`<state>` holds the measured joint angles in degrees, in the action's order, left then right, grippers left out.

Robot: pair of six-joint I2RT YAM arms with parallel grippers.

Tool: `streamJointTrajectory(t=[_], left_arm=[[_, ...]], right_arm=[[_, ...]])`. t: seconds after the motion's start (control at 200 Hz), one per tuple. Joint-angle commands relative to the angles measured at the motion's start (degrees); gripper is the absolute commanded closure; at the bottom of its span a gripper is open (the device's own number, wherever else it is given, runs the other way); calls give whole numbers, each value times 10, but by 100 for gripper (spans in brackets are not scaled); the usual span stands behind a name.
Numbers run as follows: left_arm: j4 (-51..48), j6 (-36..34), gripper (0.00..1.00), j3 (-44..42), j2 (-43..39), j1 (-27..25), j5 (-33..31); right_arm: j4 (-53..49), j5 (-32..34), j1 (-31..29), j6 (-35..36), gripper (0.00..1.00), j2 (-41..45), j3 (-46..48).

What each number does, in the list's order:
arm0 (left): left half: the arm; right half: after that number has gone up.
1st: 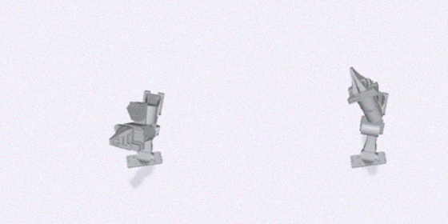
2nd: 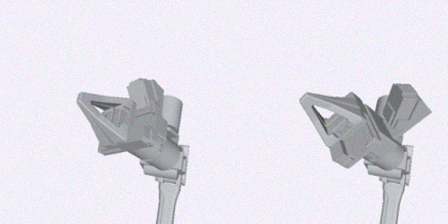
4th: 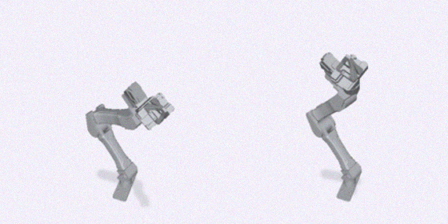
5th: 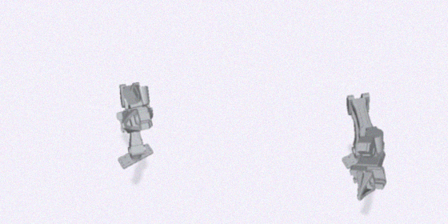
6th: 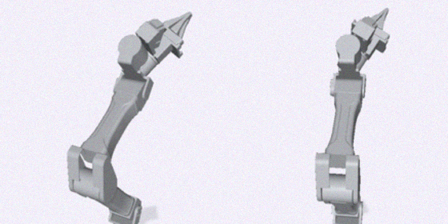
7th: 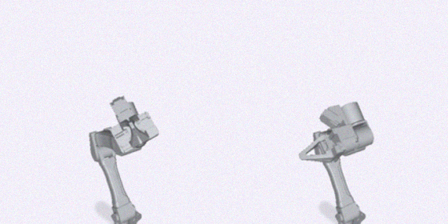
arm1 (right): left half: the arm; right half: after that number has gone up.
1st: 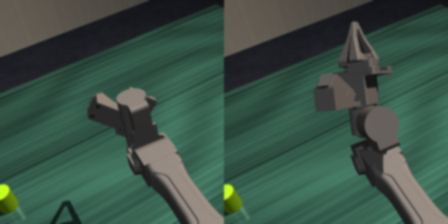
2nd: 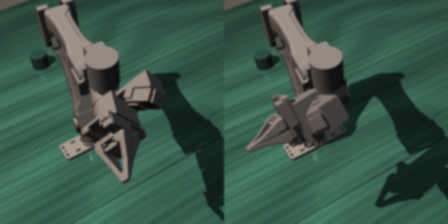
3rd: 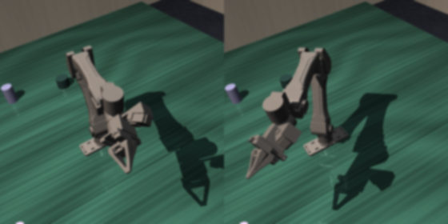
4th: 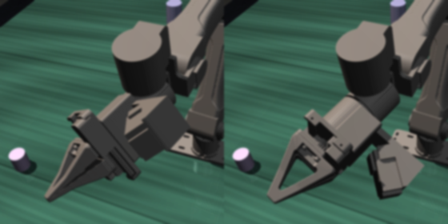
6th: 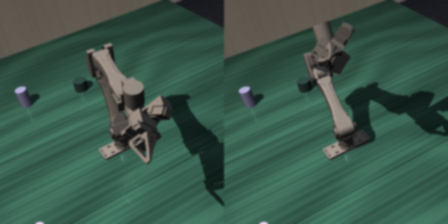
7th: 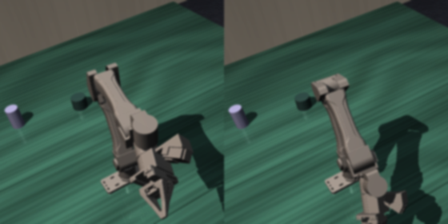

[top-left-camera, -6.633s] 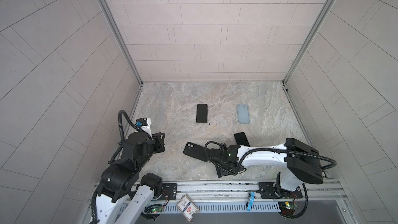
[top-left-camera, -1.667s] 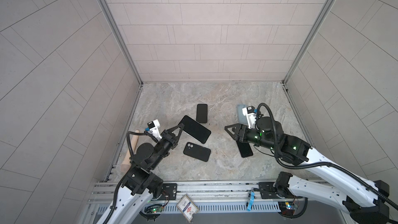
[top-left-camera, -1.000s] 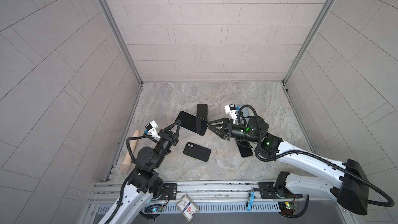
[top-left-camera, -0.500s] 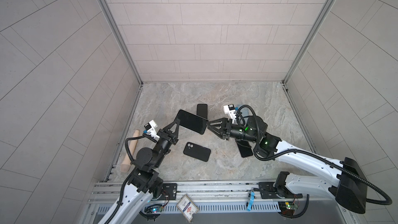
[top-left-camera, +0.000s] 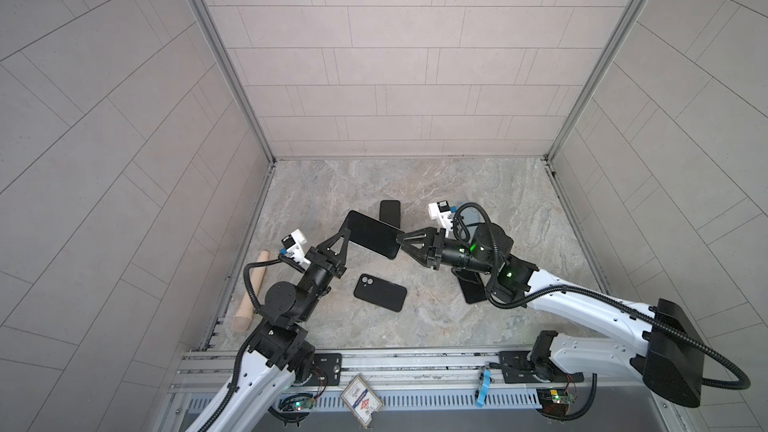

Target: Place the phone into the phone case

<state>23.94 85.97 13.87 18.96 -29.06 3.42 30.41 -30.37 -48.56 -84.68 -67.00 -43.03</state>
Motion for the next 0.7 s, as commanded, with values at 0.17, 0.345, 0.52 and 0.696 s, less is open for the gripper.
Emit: streamJointTrajectory(t=[0.17, 0.345, 0.52, 0.696], left_arm=[[21, 16, 100, 26, -8, -2, 8], [-32, 19, 100, 54, -7, -2, 12], [-48, 8, 100, 69, 2, -2, 24], [-64, 8, 100, 70, -3, -2, 24]], right_arm=[[34, 5, -7, -7, 76, -1, -2], [35, 10, -11, -2, 78, -6, -8], [42, 15, -13, -1, 82, -15, -15], [45, 18, -13, 1, 87, -22, -21]])
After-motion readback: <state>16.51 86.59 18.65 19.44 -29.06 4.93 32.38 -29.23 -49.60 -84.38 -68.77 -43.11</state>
